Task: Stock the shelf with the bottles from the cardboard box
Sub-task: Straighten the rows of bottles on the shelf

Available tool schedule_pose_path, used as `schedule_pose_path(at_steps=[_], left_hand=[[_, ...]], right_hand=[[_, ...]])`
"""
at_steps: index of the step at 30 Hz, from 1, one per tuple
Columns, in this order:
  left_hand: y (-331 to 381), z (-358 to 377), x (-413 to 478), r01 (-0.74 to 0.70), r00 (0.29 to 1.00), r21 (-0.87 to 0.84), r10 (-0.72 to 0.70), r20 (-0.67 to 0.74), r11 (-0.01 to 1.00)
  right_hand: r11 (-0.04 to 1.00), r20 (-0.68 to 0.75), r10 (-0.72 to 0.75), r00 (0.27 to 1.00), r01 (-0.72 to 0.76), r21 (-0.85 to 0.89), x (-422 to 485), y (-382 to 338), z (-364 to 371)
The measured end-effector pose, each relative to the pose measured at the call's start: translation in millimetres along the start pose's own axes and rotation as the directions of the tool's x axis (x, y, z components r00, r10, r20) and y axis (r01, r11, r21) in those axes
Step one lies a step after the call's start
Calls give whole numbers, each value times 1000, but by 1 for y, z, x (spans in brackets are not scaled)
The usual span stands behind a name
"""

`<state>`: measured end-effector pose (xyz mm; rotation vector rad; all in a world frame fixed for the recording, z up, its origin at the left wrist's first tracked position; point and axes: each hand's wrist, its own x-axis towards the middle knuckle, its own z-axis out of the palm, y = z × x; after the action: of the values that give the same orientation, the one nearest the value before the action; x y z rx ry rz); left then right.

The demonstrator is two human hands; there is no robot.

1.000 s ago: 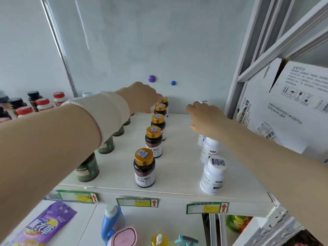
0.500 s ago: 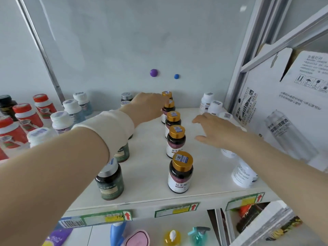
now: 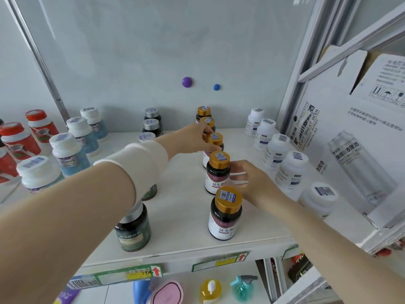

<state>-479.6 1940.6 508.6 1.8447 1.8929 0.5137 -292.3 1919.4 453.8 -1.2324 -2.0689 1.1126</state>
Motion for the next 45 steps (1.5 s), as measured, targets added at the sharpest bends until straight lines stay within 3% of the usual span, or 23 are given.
schedule_pose_path(at_steps=[5,18,23,40,45], left_hand=[[-1,6,10,5,1000,-6,-6,-23,1000],[-11,-6,29,16,992,-161,4,123,987],[-10,-4,30,44,994,-194,-23,110,980],[-2,-3,20,36,994,-108,-25,104,993],[3,-7,14,26,995,43,-30,94,999]], right_hand=[[994,-22,-27,999,30,109,7,2,11],[988,-79,-108,991,116,101,17,10,11],[986,-80,-111,991,120,118,16,11,12],[994,-53,-106,993,106,5,13,9,14],[998,-28,-59,998,59,-12,9,2,6]])
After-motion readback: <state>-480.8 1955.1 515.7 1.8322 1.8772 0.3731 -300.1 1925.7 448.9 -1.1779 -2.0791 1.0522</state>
